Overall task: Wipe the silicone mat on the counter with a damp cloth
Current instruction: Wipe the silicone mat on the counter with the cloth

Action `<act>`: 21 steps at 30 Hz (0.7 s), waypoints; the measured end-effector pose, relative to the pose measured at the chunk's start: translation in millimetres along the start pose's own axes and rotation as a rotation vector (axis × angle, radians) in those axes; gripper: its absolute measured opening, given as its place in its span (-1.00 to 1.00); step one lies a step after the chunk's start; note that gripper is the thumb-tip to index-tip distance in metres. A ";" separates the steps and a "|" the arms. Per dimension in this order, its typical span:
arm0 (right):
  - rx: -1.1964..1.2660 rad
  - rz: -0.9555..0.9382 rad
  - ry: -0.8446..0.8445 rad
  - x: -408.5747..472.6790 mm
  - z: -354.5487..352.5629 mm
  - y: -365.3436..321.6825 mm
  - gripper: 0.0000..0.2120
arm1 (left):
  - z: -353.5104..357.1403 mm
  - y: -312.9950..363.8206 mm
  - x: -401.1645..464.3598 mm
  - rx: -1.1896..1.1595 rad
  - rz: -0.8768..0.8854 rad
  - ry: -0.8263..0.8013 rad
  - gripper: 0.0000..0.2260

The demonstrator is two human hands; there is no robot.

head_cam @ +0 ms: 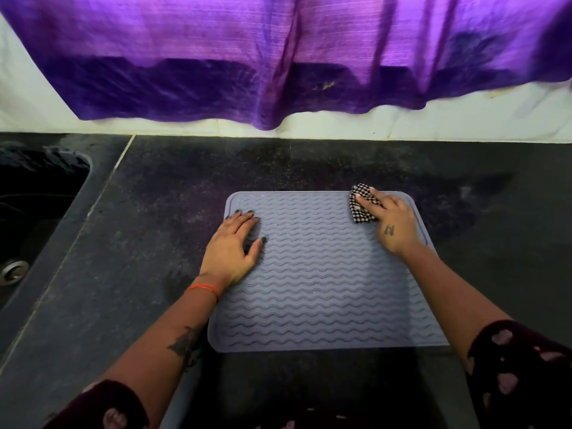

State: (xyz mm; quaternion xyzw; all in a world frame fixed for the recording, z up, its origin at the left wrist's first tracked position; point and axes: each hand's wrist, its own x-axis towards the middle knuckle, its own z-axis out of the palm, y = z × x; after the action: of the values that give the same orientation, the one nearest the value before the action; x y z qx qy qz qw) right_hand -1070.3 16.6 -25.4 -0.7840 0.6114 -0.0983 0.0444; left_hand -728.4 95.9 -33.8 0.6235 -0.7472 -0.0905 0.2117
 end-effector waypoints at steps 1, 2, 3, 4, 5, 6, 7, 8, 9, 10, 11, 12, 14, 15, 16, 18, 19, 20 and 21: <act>0.020 -0.021 -0.022 3.3 -4.3 2.1 -0.26 | 0.2 -0.5 0.2 -0.004 0.001 -0.004 -0.40; 0.045 -0.038 -0.025 6.4 -10.1 5.1 -0.27 | 0.2 -0.6 0.2 -0.005 0.001 -0.004 -0.40; 0.076 -0.037 -0.003 7.7 -16.3 8.0 -0.30 | 0.1 -0.5 -0.1 -0.002 0.002 -0.002 -0.40; 0.095 0.006 0.028 6.3 -20.7 10.8 -0.33 | 0.2 -0.3 -0.3 0.001 0.003 0.000 -0.40; 0.078 0.068 0.051 2.7 -22.7 12.6 -0.34 | 0.0 -0.4 -0.2 0.001 0.004 0.003 -0.40; 0.027 0.131 0.055 -2.6 -22.5 12.6 -0.34 | -0.1 -0.9 0.1 0.000 0.002 0.004 -0.40; -0.032 0.171 0.040 -8.1 -20.4 11.7 -0.33 | 0.2 -1.3 0.0 0.001 0.001 0.001 -0.40; -0.073 0.185 0.016 -12.2 -18.6 10.4 -0.33 | 0.6 -1.3 -0.3 0.002 -0.001 -0.001 -0.40; -0.098 0.187 -0.009 -11.7 -18.1 10.4 -0.33 | 0.7 -1.2 -0.1 0.003 -0.001 0.001 -0.40; -0.109 0.196 -0.037 -9.0 -20.8 9.8 -0.35 | 0.4 -1.0 0.1 0.001 0.001 0.002 -0.41; -0.111 0.202 -0.070 -4.9 -25.4 9.3 -0.37 | 0.3 -0.7 0.0 -0.002 0.000 0.003 -0.41; -0.116 0.203 -0.097 -0.1 -31.0 9.3 -0.38 | 0.0 -0.4 0.0 -0.002 -0.001 0.006 -0.42; -0.153 0.201 -0.106 6.4 -41.1 8.1 -0.40 | 0.0 0.4 -0.8 0.001 -0.002 0.008 -0.43; -0.174 0.197 -0.086 6.7 -43.7 6.3 -0.40 | 0.0 0.5 -0.9 0.003 0.000 0.007 -0.43; -0.184 0.188 -0.065 4.5 -43.3 2.7 -0.40 | 0.1 0.4 -0.8 0.003 0.001 0.007 -0.43; -0.187 0.163 -0.058 -4.4 -33.2 -9.1 -0.37 | 0.3 -0.1 -0.3 0.002 0.001 0.008 -0.42; -0.202 0.161 -0.074 -8.0 -27.2 -15.1 -0.35 | 0.2 -0.4 -0.3 0.002 0.002 0.008 -0.42; -0.220 0.168 -0.088 -8.6 -23.6 -18.0 -0.35 | 0.2 0.0 -0.4 0.002 0.002 0.007 -0.42; -0.222 0.173 -0.095 -5.1 -24.5 -18.7 -0.35 | -0.1 0.3 -0.3 0.002 0.001 0.008 -0.42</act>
State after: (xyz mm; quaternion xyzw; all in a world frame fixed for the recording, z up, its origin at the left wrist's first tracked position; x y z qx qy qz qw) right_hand -1058.9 27.4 1.6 -0.7323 0.6809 0.0112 -0.0055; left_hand -728.6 96.2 -33.7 0.6239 -0.7466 -0.0870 0.2141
